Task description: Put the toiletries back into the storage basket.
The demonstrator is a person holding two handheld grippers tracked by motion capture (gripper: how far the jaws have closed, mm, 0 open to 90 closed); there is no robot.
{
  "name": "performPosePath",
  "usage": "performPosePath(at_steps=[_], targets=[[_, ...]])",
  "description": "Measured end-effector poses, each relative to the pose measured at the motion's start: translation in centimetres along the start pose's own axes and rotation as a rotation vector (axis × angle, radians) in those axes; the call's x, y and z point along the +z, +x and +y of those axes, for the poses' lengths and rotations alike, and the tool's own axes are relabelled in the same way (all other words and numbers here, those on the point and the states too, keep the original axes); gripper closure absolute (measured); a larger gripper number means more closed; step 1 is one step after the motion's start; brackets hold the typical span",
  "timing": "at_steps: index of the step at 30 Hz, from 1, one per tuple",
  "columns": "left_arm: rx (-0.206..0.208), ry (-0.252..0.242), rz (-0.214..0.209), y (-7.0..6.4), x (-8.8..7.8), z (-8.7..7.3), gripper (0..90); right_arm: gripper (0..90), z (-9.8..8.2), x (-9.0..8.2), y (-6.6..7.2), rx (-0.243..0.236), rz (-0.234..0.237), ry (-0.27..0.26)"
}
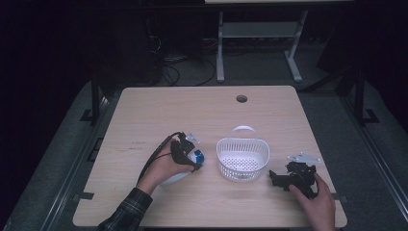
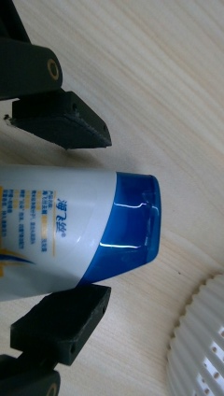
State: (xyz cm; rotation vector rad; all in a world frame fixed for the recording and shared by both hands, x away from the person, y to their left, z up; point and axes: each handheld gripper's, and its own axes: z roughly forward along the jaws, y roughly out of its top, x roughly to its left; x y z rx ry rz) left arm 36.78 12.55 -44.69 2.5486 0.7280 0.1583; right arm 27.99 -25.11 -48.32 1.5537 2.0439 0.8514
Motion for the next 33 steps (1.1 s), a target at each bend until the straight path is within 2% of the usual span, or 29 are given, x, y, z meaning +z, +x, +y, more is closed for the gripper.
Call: performPosePath(at_steps=[8, 14, 21, 33], targets=[[0.023, 0.026, 0.021, -0.30, 0.46, -0.02, 22.5, 0.0, 0.00, 0.00, 0.00, 0.000, 0.000, 0.000], [0.033, 0.025, 0.015, -0.60, 0.49, 0.08, 24.3, 0.0, 0.00, 0.00, 0.00, 0.000, 0.000, 0.000], [0.031, 0.014, 0.009, -0.81, 0.35, 0.09, 34.1, 0.0, 0.00, 0.00, 0.00, 0.000, 0.000, 0.000], [0.018, 0.011, 0.007, -0.74, 0.29, 0.05, 35.8, 0.0, 0.00, 0.00, 0.00, 0.000, 0.000, 0.000]])
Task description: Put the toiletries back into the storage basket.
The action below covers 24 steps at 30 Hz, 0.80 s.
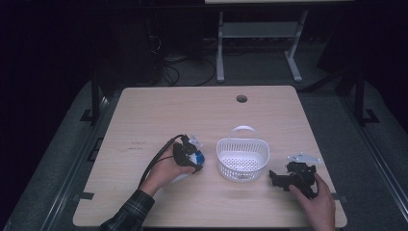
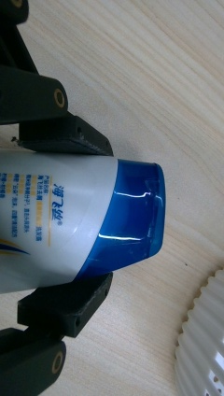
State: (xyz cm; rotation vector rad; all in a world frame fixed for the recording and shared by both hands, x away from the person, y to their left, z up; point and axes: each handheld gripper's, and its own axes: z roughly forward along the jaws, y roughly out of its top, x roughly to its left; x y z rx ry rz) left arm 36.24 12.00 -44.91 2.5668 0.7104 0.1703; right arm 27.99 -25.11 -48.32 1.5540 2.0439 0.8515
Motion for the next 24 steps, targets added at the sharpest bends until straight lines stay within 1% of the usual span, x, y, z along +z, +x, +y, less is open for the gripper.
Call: performPosePath(at_steps=[4, 7, 10, 15, 16, 19, 21, 24], targets=[[-0.006, -0.012, -0.015, 0.2, -0.1, -0.1, 35.8, 0.0, 0.0, 0.0, 0.0, 0.000, 0.000, 0.000], [-0.017, -0.035, -0.020, 0.4, -0.4, -0.3, 35.8, 0.0, 0.0, 0.0, 0.0, -0.001, 0.000, 0.000], [-0.035, -0.076, -0.039, 0.9, -1.1, -0.6, 35.9, 0.0, 0.0, 0.0, 0.0, 0.000, 0.000, 0.000], [-0.049, -0.133, -0.056, 1.3, -2.1, -1.0, 35.9, 0.0, 0.0, 0.0, 0.0, 0.000, 0.000, 0.000], [-0.064, -0.150, -0.060, 1.4, -2.2, -1.0, 35.9, 0.0, 0.0, 0.0, 0.0, 0.000, 0.000, 0.000], [-0.066, -0.166, -0.064, 1.6, -2.8, -1.3, 36.0, 0.0, 0.0, 0.0, 0.0, 0.000, 0.000, 0.000], [-0.059, -0.175, -0.070, 1.8, -3.1, -1.5, 35.9, 0.0, 0.0, 0.0, 0.0, 0.000, 0.000, 0.000], [-0.064, -0.204, -0.085, 1.9, -3.7, -1.7, 36.0, 0.0, 0.0, 0.0, 0.0, 0.000, 0.000, 0.000]])
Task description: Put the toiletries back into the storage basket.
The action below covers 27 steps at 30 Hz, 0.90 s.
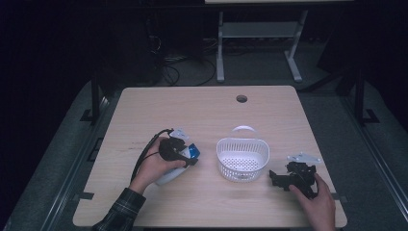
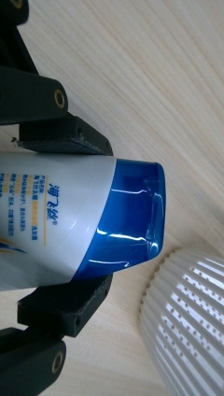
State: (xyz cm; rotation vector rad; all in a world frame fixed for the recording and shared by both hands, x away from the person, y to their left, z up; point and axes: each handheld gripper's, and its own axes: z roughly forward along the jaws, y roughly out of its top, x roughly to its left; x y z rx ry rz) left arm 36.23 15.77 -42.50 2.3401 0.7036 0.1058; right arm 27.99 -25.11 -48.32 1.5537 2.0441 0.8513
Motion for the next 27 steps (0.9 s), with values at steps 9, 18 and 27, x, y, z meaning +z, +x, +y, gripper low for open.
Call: performPosePath(at_steps=[9, 18, 27], targets=[[-0.007, -0.079, -0.029, 0.4, -2.2, -0.4, 36.2, 0.0, 0.0, 0.0, 0.0, 0.000, 0.000, 0.000], [-0.014, -0.168, -0.069, 1.1, -4.1, -1.1, 36.3, 0.0, 0.0, 0.0, 0.0, 0.000, 0.000, 0.000], [-0.026, -0.274, -0.119, 1.8, -6.0, -1.5, 36.5, 0.0, 0.0, 0.0, 0.0, 0.000, 0.000, 0.000]])
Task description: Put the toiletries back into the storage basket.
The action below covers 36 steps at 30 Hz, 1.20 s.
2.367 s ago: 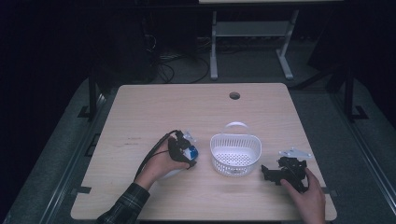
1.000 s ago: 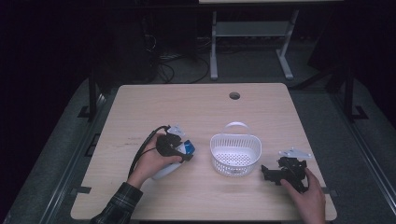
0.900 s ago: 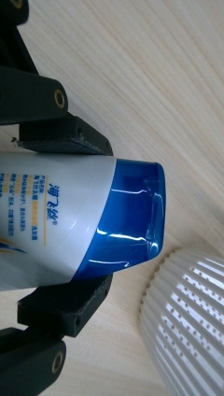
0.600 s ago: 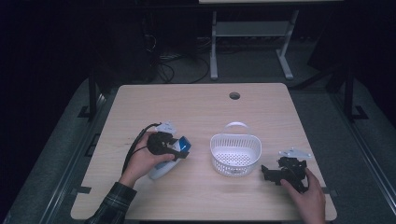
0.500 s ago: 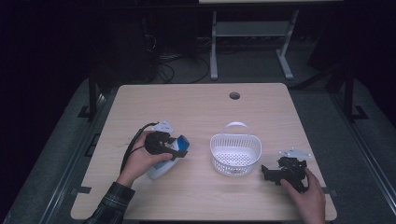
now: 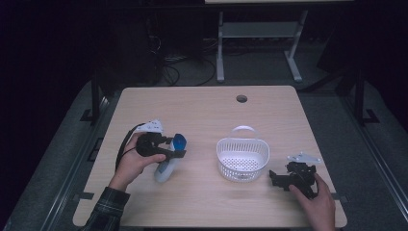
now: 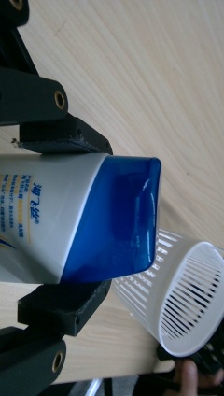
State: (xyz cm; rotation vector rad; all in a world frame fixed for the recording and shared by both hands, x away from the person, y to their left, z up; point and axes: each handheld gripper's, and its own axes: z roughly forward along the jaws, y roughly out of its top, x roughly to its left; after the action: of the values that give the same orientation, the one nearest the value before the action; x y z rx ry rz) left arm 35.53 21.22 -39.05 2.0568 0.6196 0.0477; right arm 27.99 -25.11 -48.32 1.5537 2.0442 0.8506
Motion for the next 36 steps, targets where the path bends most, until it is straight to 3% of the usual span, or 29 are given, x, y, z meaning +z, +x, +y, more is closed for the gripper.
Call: performPosePath(at_steps=[7, 13, 23, 36], targets=[[0.009, -0.088, -0.020, 0.3, -1.2, 0.1, 36.5, 0.0, 0.0, 0.0, 0.0, 0.000, 0.000, 0.000], [0.013, -0.136, -0.039, 0.2, -1.6, 0.2, 36.6, 0.0, 0.0, 0.0, 0.0, 0.000, 0.000, 0.000], [0.028, -0.152, -0.046, 0.1, -1.7, 0.6, 36.6, 0.0, 0.0, 0.0, 0.0, 0.000, 0.001, 0.000], [0.060, -0.190, -0.080, -0.7, -1.7, 3.1, 36.5, 0.0, 0.0, 0.0, 0.0, 0.000, 0.001, 0.000]])
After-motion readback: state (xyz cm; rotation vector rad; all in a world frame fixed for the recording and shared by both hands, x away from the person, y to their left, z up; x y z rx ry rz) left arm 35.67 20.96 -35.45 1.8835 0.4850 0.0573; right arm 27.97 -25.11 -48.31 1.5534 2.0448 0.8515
